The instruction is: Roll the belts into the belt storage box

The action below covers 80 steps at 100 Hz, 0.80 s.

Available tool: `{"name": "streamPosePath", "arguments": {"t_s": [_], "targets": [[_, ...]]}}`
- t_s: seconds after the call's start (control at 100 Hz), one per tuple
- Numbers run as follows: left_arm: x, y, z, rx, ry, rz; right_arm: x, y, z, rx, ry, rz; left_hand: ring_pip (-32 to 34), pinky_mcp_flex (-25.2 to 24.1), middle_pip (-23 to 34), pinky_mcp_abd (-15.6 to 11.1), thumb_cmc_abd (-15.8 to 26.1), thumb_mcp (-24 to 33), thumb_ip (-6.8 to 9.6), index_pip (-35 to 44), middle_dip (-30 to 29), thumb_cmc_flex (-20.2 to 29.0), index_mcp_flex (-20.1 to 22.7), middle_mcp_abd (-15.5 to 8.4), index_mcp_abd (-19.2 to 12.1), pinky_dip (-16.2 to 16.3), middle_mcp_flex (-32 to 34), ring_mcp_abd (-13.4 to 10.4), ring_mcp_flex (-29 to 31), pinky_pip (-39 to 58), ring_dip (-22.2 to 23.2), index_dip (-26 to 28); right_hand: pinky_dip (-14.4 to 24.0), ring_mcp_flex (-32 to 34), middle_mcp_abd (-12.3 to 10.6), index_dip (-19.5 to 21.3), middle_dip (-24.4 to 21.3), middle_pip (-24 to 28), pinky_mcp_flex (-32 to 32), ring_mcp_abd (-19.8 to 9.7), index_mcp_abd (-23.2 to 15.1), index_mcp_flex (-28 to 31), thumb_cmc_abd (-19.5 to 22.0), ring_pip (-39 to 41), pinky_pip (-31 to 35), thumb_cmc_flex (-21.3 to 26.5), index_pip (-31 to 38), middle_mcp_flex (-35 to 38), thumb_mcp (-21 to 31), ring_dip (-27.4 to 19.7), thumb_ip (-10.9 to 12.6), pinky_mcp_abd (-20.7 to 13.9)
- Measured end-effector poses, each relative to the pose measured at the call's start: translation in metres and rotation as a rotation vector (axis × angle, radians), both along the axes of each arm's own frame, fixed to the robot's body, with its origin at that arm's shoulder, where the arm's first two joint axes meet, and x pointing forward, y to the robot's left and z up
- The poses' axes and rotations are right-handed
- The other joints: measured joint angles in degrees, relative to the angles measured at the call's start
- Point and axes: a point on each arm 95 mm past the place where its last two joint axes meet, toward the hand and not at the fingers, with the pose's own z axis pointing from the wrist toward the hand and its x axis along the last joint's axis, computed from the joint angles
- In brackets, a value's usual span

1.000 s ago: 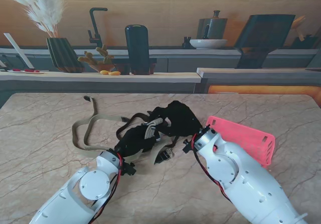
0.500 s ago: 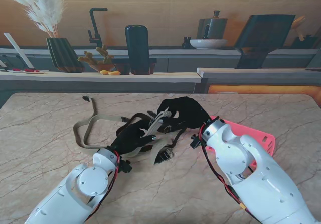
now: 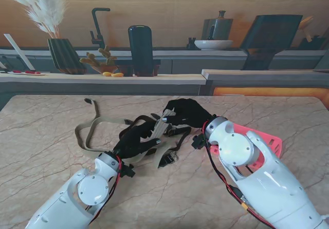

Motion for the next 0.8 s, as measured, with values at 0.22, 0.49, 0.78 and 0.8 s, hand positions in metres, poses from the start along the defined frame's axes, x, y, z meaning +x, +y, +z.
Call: {"name": "streamPosePath", "arguments": {"t_s": [0.22,0.49,0.78,0.8], "targets": [[-0.001,-0.003,-0.005,-0.065,0.089,-0.014,0.003,0.004,-0.007,-0.013,0.005,0.026,0.0,-0.3,0.0,0.1,-0.9,-1.5,0.0,0.0,0.0,-5.4,0.0,0.2,0.9,0.0,0.0,0.1,0.0,0.0,0.0,0.0,0.1,0.0,0.0,1.1,0.0,0.1,-0.5,0.0,0.1,0.0,0.0,0.5,0.4,0.0,0.0,0.0,0.0,0.0,0.0,0.0],[-0.002,-0.004,-0.008,-0.09,0.129,0.001,0.005,0.017,-0.014,-0.037,-0.006,0.082,0.5,-0.9,-0.3,0.2,1.0,-7.5,0.0,-0.5,0.0,-4.4,3.0,0.8,1.5,0.7,2.3,0.7,0.0,0.7,0.5,-0.1,0.1,0.0,0.0,1.5,0.0,0.1,-0.6,0.0,0.1,0.0,0.0,0.5,0.5,0.0,0.0,0.0,0.0,0.0,0.0,0.0],[-0.002,-0.006,-0.009,-0.137,0.152,0.044,0.008,0.021,-0.016,-0.015,0.022,0.099,7.1,1.6,4.4,0.2,7.1,-24.6,0.0,9.3,2.0,14.1,11.4,0.8,-2.1,0.7,12.1,1.0,6.0,5.7,1.4,2.8,0.6,0.0,0.0,1.6,0.0,0.3,-0.6,0.0,0.1,0.1,0.0,0.5,0.5,0.0,0.0,0.0,0.0,0.0,0.0,0.0],[-0.003,-0.006,-0.008,-0.143,0.153,0.046,0.008,0.022,-0.016,-0.015,0.022,0.099,7.9,1.9,5.3,0.2,8.0,-26.0,0.0,10.7,2.3,15.7,11.7,0.8,-2.6,0.7,13.1,1.0,6.8,6.3,1.4,2.8,0.7,0.0,0.0,1.6,0.0,0.4,-0.6,0.0,0.1,0.1,0.0,0.5,0.5,0.0,0.0,0.0,0.0,0.0,0.0,0.0]]}}
